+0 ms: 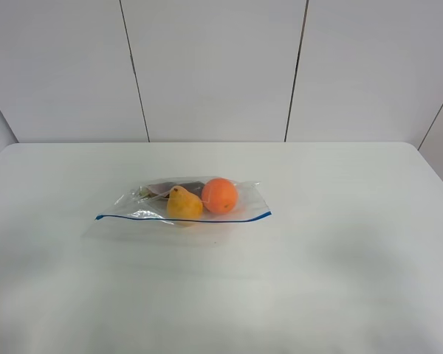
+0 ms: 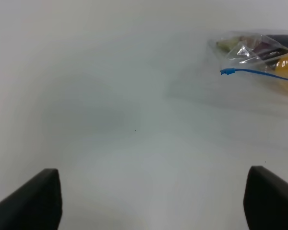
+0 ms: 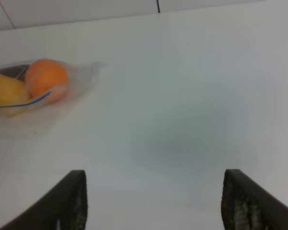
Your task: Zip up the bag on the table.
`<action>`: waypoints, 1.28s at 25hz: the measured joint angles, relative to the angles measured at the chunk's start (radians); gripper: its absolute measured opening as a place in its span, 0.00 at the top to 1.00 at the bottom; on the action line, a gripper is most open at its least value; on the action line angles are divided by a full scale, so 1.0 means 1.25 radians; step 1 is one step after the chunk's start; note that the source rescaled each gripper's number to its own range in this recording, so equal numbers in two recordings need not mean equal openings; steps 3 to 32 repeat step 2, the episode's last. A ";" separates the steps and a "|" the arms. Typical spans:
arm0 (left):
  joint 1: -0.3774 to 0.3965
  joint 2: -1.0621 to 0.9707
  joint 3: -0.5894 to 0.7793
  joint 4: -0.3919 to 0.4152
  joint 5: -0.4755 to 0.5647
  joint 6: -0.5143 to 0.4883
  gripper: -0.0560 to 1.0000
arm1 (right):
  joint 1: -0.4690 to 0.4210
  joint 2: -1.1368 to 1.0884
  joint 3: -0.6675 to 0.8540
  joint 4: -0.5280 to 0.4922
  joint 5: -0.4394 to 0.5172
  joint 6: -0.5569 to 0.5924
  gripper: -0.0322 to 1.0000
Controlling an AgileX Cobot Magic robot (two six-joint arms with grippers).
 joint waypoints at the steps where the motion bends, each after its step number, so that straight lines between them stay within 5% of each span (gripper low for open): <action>1: 0.000 0.000 0.000 0.000 0.000 0.000 0.01 | 0.000 0.000 0.000 0.000 0.000 0.000 0.16; 32: 0.000 0.000 0.000 0.000 0.000 0.000 0.01 | 0.000 0.000 0.000 0.000 0.000 0.000 0.16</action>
